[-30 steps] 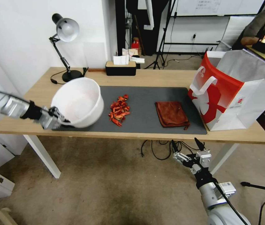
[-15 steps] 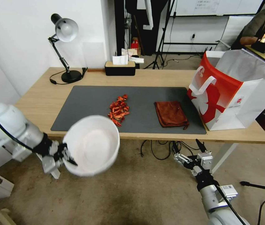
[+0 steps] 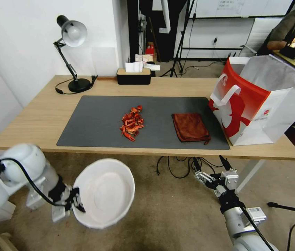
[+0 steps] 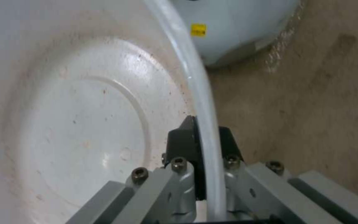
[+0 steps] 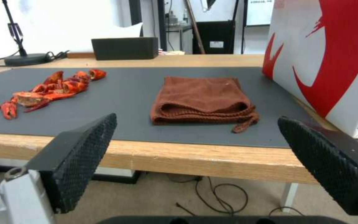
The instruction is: Sweep shrimp from table into container with towel, then put container into takeout bag.
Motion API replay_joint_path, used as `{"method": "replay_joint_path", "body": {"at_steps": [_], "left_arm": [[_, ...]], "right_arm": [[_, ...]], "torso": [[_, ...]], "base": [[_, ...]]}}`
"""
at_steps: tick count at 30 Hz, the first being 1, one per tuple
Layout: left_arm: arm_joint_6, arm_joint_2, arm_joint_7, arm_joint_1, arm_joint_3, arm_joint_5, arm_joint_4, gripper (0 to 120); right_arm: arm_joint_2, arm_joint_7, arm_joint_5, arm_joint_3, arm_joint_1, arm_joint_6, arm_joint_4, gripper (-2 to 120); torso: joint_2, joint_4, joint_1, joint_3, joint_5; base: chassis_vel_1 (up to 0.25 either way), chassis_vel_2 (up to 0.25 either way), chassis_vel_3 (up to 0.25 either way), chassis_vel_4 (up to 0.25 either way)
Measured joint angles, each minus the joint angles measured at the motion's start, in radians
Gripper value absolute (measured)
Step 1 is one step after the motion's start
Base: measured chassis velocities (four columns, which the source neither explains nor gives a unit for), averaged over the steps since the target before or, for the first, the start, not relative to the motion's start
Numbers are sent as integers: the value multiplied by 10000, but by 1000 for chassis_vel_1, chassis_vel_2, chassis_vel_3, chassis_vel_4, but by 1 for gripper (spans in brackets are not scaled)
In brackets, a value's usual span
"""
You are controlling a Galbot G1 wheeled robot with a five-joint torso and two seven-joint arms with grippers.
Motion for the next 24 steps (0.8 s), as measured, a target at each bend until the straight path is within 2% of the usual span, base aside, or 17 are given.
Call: {"method": "replay_joint_path", "body": {"at_steps": [3,4,7,9,10,11,12,16,17,20,24], "left_arm": [[173,-725,-64,-616,663,118,1077,0],[173,-725,-64,-616,663,118,1077,0],[264,-1262,-259,-1372,1313,142,2316,0],[284,-1365,-315,-1558,1491,138,2572,0],[324,-1493,-378,-1791,1684,123,2861,0],[412,-1758,-475,-2297,2123,109,3392,0],[412,-1758,-475,-2297,2123,109,3392,0],[506,-2244,-720,-3014,2640,337,4069,0],[506,-2244,-720,-3014,2640,337,4069,0],[577,-2659,-856,-3449,2801,600,4570,0],[717,-2837,-925,-3683,2894,636,4784,0]], "right_arm": [[17,11,-12,0,-34,0,5,99],[17,11,-12,0,-34,0,5,99],[24,14,-32,0,-65,-12,9,98],[22,17,-32,8,-65,-17,16,98],[12,23,-32,29,-62,-23,28,98],[-9,56,-6,93,-33,-27,76,98],[-9,56,-6,93,-33,-27,76,98],[-16,88,372,145,22,-18,151,98],[-16,88,372,145,22,-18,151,98],[-36,179,875,145,84,-60,129,98],[-85,273,1070,147,215,-59,29,98]], "torso": [[0,-1,1,1,-1],[0,-1,1,1,-1],[0,-2,1,1,-1],[0,-2,1,1,-1],[-1,0,1,1,-1],[-1,-1,0,1,1],[-1,-1,0,1,1],[-1,-2,1,2,1],[-1,-2,1,2,1],[-1,-3,1,2,-1],[-1,-2,2,2,0]], "base": [[0,0,0,0],[0,0,0,0],[0,0,0,0],[0,0,0,0],[0,0,0,0],[0,0,0,0],[0,0,0,0],[0,0,0,0],[0,0,0,0],[0,0,0,0],[0,0,0,0]]}}
